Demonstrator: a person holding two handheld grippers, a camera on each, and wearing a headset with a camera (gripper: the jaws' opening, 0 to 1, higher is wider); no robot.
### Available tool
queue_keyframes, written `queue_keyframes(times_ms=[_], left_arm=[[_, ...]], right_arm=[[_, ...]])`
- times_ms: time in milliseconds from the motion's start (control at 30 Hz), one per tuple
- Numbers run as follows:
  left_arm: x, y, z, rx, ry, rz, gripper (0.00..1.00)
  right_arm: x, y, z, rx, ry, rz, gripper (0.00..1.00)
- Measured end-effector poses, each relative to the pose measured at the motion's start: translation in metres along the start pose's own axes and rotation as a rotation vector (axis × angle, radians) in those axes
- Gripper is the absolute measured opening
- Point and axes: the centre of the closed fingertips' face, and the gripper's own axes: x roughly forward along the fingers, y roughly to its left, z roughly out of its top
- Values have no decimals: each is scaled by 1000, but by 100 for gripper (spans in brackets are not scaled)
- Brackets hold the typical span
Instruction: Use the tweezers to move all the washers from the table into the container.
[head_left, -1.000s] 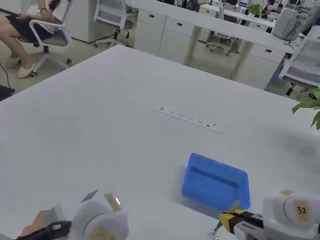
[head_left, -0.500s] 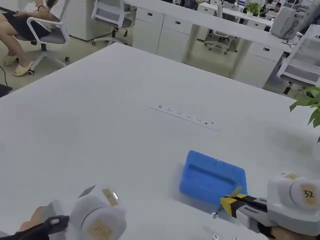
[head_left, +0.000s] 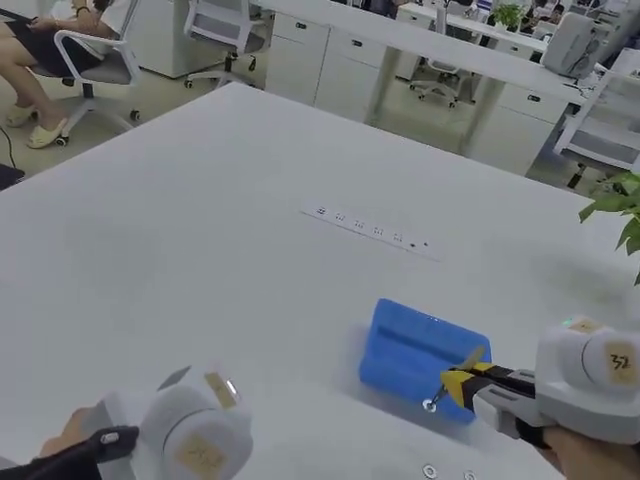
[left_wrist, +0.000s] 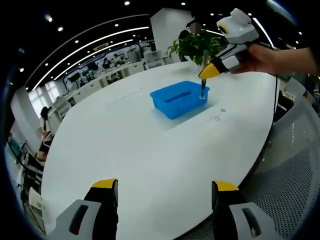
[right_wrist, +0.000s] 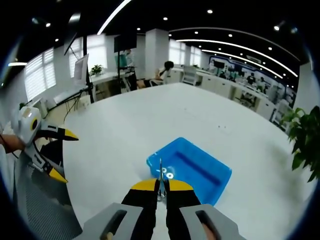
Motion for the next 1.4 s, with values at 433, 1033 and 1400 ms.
queue_keyframes(times_ms=[433, 1033, 1400], left_arm=[[0, -1, -1, 2, 7, -4, 78], [2, -1, -6, 4, 34, -6, 77], [3, -2, -9, 1, 50, -10, 77]], right_arm=[[5, -15, 17, 2, -26, -23, 2], [30, -30, 22, 19, -30, -42, 2], [48, -33, 10, 42, -5, -46, 2]])
